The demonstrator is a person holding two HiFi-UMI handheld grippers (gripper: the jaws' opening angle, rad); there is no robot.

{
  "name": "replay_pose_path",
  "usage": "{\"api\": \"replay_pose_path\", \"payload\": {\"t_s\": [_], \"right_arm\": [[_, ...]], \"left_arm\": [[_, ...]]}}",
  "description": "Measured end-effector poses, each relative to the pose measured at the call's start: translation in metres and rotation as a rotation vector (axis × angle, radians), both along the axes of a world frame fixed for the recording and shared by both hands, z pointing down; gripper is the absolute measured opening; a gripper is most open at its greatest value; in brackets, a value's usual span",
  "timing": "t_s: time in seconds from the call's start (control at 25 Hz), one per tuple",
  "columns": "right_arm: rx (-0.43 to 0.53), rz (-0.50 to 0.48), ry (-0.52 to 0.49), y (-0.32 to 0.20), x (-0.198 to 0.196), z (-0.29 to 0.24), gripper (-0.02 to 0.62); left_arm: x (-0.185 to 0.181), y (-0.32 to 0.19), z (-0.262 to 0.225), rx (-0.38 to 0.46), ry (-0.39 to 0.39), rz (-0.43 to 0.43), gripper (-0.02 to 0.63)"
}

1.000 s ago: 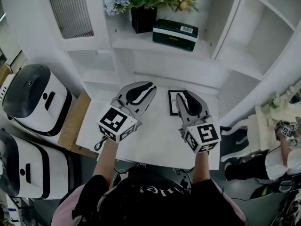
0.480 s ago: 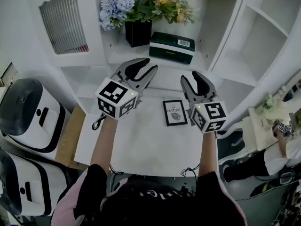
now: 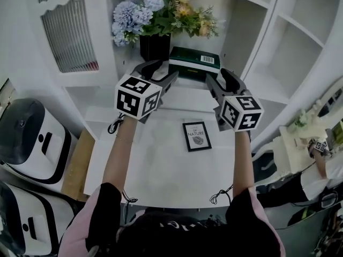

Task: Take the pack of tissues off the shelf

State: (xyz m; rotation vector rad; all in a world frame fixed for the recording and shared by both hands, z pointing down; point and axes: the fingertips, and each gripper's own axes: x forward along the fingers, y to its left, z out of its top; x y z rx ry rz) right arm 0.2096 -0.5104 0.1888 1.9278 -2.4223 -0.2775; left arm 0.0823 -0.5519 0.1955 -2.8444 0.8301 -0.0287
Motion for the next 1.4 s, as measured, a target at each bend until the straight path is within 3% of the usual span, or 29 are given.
{"api": "replay_pose_path", "payload": {"t_s": [0.16, 0.44, 0.56, 0.64, 0.76, 0.96, 1.24, 1.4], "right_arm": [[-0.034, 0.025, -0.006, -0.011, 0.004, 0.002, 0.225], [-0.034, 0.026, -0.004, -0.014, 0.001, 0.002, 0.225], [-0.029, 0.041, 0.025, -0.013, 0.000, 0.004, 0.224], [-0.024, 0.056, 0.050, -0.010, 0.000, 0.006, 0.224], [-0.009, 0.046, 0.043, 0.002, 0.000, 0.007, 0.223], [0.023, 0.016, 0.030, 0.029, -0.007, 0.006, 0.218], [0.058, -0.012, 0.051, 0.076, -0.024, 0.013, 0.215], [0.058, -0.046, 0.039, 0.107, -0.034, 0.026, 0.213]], "left_arm": [[0.010, -0.011, -0.005, -0.005, -0.064, -0.034, 0.230], [0.026, -0.017, 0.011, -0.062, -0.261, -0.049, 0.230], [0.034, -0.015, 0.022, 0.024, -0.362, -0.077, 0.230], [0.035, -0.016, 0.026, 0.104, -0.379, -0.104, 0.230], [0.033, -0.005, 0.023, 0.146, -0.329, -0.075, 0.229], [0.021, 0.021, 0.010, 0.109, -0.135, -0.025, 0.227], [0.003, 0.075, 0.015, 0.163, -0.110, -0.067, 0.227], [-0.011, 0.104, 0.029, 0.135, -0.070, -0.083, 0.227]]}}
